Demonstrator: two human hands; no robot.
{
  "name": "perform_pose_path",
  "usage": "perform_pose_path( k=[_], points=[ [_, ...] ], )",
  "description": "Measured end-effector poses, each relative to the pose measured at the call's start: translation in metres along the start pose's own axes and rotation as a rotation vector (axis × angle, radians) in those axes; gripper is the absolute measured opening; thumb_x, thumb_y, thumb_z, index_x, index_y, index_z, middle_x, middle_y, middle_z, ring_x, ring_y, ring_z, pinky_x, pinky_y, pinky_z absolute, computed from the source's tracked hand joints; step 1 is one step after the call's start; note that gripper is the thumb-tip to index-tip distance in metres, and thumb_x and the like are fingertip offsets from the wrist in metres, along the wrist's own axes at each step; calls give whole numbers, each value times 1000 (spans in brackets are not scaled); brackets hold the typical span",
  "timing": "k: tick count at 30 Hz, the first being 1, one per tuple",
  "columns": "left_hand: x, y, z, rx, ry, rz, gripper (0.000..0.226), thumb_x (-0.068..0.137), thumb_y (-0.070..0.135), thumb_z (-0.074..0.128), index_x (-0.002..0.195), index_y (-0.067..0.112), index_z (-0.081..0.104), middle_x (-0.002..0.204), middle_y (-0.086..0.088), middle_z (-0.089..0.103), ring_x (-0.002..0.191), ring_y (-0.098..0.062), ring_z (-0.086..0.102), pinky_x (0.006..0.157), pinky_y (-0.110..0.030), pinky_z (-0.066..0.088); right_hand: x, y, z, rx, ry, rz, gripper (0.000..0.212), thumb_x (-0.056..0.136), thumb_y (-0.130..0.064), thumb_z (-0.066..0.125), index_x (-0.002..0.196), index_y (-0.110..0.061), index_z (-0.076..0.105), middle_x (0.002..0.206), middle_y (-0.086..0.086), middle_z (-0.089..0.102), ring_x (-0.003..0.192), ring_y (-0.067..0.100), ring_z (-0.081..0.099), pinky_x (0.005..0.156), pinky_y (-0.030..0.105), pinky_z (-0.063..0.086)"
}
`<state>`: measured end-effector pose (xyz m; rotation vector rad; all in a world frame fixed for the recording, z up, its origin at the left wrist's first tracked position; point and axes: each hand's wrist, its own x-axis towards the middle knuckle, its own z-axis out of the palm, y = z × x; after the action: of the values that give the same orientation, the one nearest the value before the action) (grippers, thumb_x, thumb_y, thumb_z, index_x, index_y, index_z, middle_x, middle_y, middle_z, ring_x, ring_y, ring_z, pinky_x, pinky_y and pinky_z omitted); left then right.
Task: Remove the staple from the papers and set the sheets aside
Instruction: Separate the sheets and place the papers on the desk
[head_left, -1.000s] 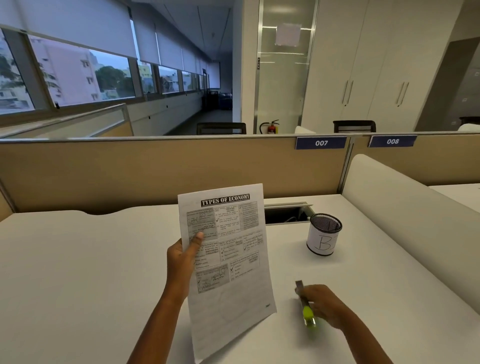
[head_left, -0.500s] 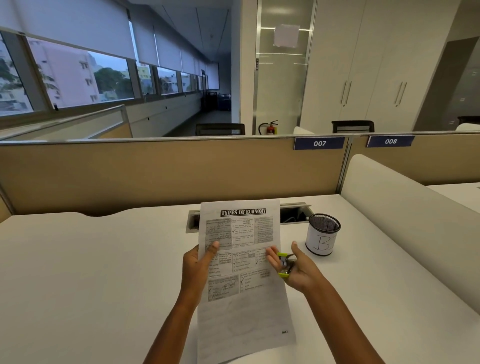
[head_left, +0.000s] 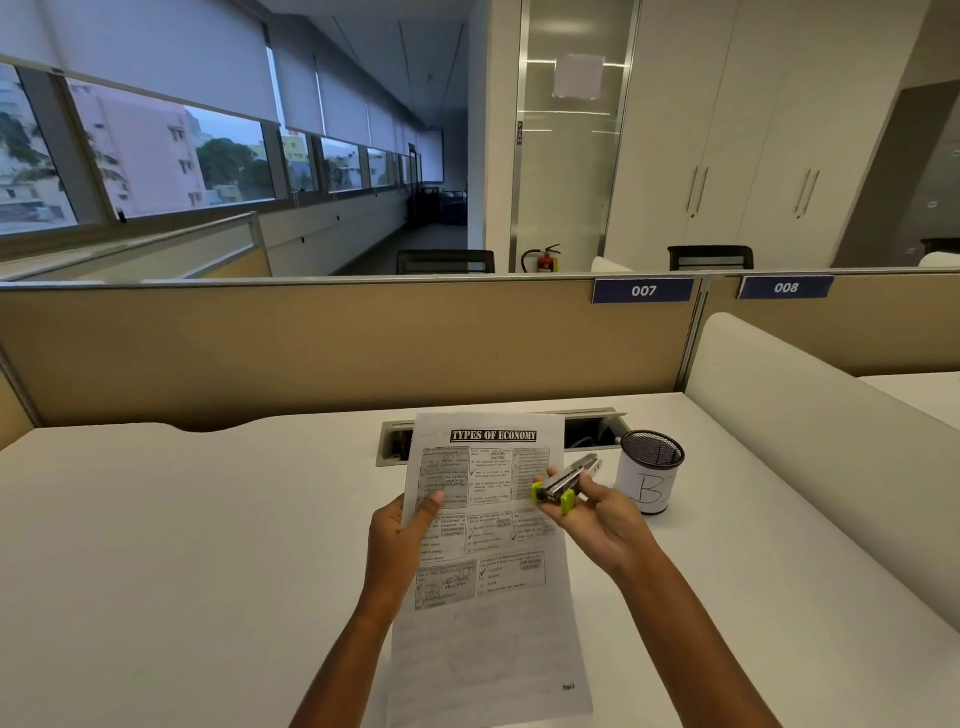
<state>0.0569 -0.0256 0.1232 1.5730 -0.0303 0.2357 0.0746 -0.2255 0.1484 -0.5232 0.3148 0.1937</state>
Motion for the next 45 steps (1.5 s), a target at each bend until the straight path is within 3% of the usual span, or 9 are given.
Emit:
perform_pose_path(
  k=[5, 8, 13, 18, 30, 34, 38, 41, 45],
  points=[
    [-2, 1, 5, 22, -15, 20, 7, 84, 19, 55, 87, 21, 61, 84, -8, 68, 74, -28, 67, 59, -32, 58, -15, -1, 26, -4, -210, -105, 13, 84, -8, 55, 94, -2, 60, 92, 17, 60, 90, 27, 59, 68, 39, 59],
    [-2, 1, 6, 22, -14, 19, 9, 84, 20, 55, 90, 17, 61, 88, -10, 68, 75, -31, 67, 61, -35, 58, -22, 1, 38, 42, -303, -107, 59, 31, -14, 92, 85, -5, 70, 71, 11, 68, 66, 19, 67, 57, 32, 61],
    [-4, 1, 5, 20, 0, 14, 6, 84, 19, 55, 85, 22, 59, 82, -4, 67, 70, -25, 67, 52, -22, 57, -25, 12, 47, 15, -170, -47, 32, 72, -46, 60, 72, -15, 57, 44, -5, 50, 38, 7, 47, 40, 16, 44],
    [-5, 2, 4, 12, -15, -3, 6, 84, 19, 55, 87, 19, 61, 83, -8, 68, 73, -30, 68, 59, -34, 58, -25, 17, 40, -222, 67, 98, 55, 94, -53, 19, 79, -10, 49, 63, 6, 52, 54, 16, 46, 53, 26, 36],
    [-8, 5, 4, -49, -79, -76, 13, 84, 21, 55, 92, 16, 64, 82, -5, 71, 72, -24, 69, 57, -29, 59, -34, 17, 53, 36, -59, 113, 27, 95, -7, 40, 119, 7, 44, 133, 32, 40, 130, 42, 36, 112, 44, 30],
    [-8, 4, -1, -123, -111, -164, 11, 83, 22, 56, 89, 18, 65, 80, -3, 73, 67, -20, 71, 54, -29, 59, -35, 14, 57, 33, -85, 77, 30, 98, -10, 29, 85, 7, 49, 112, 29, 52, 131, 41, 35, 112, 47, 25],
    [-8, 5, -2, -130, -130, -162, 11, 83, 21, 56, 88, 17, 65, 76, -1, 74, 65, -19, 71, 50, -26, 57, -31, 16, 59, -23, -116, 15, 30, 99, -7, 29, 122, 6, 43, 124, 30, 50, 126, 40, 43, 103, 44, 39],
    [-9, 6, 1, -107, -132, -128, 9, 84, 20, 55, 84, 19, 65, 65, 6, 74, 60, -16, 71, 46, -21, 54, -30, 17, 59, -77, -185, -34, 20, 97, -8, 36, 105, 5, 49, 99, 26, 57, 95, 36, 58, 66, 36, 60],
    [-11, 11, 5, -79, -142, -57, 10, 83, 18, 55, 81, 22, 64, 66, 7, 73, 59, -12, 70, 47, -17, 53, -31, 12, 65, -165, -319, -127, 22, 95, -8, 36, 94, -1, 57, 81, 12, 71, 76, 22, 70, 63, 28, 61]
  ],
)
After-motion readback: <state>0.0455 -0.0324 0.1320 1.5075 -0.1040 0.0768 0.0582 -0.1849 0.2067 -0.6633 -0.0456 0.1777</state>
